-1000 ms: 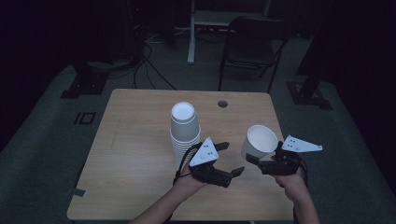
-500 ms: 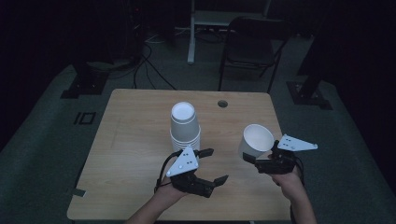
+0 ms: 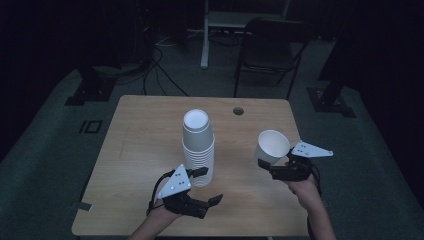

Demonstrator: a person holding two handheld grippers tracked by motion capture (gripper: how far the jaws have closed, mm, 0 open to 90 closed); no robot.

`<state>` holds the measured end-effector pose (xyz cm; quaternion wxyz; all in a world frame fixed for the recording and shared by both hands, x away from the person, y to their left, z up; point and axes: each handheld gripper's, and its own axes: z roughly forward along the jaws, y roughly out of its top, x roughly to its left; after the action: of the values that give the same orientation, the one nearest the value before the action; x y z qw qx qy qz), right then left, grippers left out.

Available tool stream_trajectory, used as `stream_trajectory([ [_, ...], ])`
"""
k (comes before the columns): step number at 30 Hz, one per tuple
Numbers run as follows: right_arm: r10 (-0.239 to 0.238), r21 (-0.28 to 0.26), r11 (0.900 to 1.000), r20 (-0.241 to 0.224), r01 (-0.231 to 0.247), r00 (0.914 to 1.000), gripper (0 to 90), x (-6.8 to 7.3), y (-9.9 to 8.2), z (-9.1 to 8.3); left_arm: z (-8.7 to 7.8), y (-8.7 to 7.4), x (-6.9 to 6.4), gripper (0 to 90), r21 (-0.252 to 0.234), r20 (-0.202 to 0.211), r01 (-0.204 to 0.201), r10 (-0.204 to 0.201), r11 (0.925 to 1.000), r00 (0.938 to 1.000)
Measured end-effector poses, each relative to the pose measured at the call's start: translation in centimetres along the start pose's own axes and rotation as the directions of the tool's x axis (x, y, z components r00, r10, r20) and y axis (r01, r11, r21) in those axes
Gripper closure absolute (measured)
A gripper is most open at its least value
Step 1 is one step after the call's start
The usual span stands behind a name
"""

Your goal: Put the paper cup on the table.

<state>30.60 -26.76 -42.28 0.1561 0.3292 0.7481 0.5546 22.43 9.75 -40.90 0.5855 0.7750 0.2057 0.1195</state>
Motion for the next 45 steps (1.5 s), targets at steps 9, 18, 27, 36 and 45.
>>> stream_trajectory([
  [9, 0.01, 0.022, 0.9997, 0.017, -0.01, 0.9998, 19.6, -0.7, -0.7, 1.1, -1.8, -2.8, 1.5, 13.9, 0.013, -0.051, 0.04, -0.039, 0.9991, 0.9979],
  [18, 0.002, 0.04, 0.9992, 0.034, -0.003, 0.9994, 19.6, -0.9, -1.2, 1.5, -4.0, -5.4, 3.2, 14.0, -0.002, -0.099, 0.083, -0.083, 0.9965, 0.9916],
  [27, 0.005, 0.03, 0.9995, 0.099, -0.008, 0.9951, 19.6, -1.4, -1.7, 2.1, -5.7, -8.7, 6.3, 14.0, 0.022, -0.289, 0.128, -0.116, 0.9915, 0.9503],
  [36, 0.026, 0.032, 0.999, 0.167, -0.032, 0.9857, 19.6, -2.7, -2.4, 3.6, -6.7, -10.7, 8.7, 14.0, 0.032, -0.443, 0.156, -0.126, 0.9872, 0.8876],
  [45, 0.041, 0.051, 0.9972, 0.213, -0.054, 0.9761, 19.6, -3.6, -3.2, 5.3, -8.1, -12.8, 11.1, 14.0, 0.045, -0.55, 0.22, -0.16, 0.9744, 0.82],
])
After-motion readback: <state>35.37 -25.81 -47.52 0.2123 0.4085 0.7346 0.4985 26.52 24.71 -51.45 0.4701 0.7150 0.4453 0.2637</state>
